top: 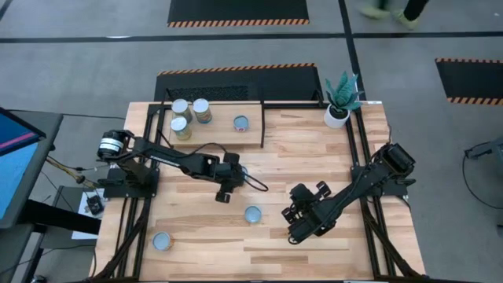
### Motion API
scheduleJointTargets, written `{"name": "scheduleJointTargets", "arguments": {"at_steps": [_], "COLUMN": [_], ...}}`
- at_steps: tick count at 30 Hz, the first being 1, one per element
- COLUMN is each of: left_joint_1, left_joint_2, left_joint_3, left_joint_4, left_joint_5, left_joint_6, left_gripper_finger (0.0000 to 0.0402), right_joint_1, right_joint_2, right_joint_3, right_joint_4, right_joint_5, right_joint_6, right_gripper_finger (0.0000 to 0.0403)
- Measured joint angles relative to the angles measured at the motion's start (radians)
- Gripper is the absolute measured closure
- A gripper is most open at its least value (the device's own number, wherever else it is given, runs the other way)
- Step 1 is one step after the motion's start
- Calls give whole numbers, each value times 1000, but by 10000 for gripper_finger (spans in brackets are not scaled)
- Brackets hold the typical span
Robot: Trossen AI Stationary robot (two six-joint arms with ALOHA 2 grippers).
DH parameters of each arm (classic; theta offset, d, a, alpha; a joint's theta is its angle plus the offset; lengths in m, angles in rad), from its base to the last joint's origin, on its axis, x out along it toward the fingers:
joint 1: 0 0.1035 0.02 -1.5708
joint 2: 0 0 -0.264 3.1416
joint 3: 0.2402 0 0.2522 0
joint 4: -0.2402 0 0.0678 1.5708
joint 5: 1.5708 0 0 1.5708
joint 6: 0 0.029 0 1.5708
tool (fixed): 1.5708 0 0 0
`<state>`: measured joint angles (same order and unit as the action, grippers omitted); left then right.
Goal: Pick and place cans onto a shelf
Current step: Put the green peas can on the shelf
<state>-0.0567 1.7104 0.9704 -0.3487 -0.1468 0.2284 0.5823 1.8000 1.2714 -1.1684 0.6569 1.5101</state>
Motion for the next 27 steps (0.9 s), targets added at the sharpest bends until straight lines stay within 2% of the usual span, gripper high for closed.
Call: {"name": "scheduleJointTargets", "arguments": {"at_steps": [3, 6, 8, 11, 13, 18, 22, 27], "left_joint_1": [0, 0, 1, 1, 1, 0, 1, 17], "left_joint_2": [20, 17, 11, 11, 11, -5, -28, -48], "left_joint_3": [4, 3, 1, 1, 1, 32, 114, 227], "left_joint_4": [6, 6, 1, -8, -16, -74, -214, -388], "left_joint_5": [-27, -47, -55, -58, -59, -73, -99, -187], "left_joint_6": [0, 0, 0, 0, 0, 3, 34, 107], "left_gripper_finger": [240, 262, 292, 363, 387, 398, 400, 401], "right_joint_1": [0, 0, 0, 0, 0, 0, 0, 0], "right_joint_2": [0, 0, 0, 0, 0, 0, 0, 0], "right_joint_3": [0, 0, 0, 0, 0, 0, 0, 0], "right_joint_4": [2, 2, 1, -2, -5, -6, -5, -1], "right_joint_5": [-4, -4, -5, -5, -5, -5, -4, -4], "right_joint_6": [0, 0, 0, -1, -3, -26, -26, -26], "right_gripper_finger": [378, 378, 378, 378, 378, 378, 378, 378]}}
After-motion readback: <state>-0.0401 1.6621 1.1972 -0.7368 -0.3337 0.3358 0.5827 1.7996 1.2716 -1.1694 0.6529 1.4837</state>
